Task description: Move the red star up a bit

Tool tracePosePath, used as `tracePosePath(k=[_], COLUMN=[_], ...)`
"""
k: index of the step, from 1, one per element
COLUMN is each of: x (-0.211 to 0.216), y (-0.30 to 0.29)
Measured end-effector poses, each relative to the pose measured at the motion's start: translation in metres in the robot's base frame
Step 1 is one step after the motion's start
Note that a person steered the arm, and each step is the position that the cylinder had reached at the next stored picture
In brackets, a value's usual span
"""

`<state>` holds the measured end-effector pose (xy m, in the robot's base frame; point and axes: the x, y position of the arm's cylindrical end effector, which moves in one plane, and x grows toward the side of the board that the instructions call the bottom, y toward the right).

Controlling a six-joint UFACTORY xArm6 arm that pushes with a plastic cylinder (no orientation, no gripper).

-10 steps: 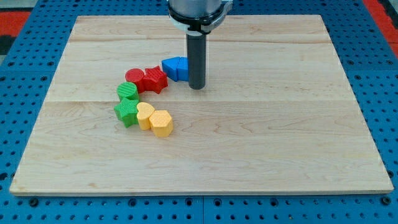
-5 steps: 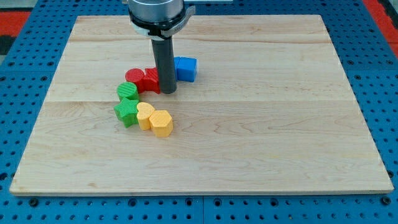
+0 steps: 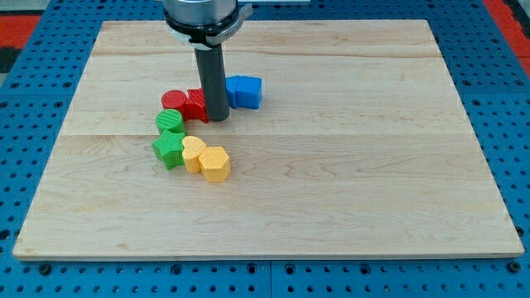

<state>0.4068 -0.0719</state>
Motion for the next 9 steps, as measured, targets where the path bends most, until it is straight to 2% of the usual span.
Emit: tracePosePath(k=[9], x=[0.008], y=[-0.015])
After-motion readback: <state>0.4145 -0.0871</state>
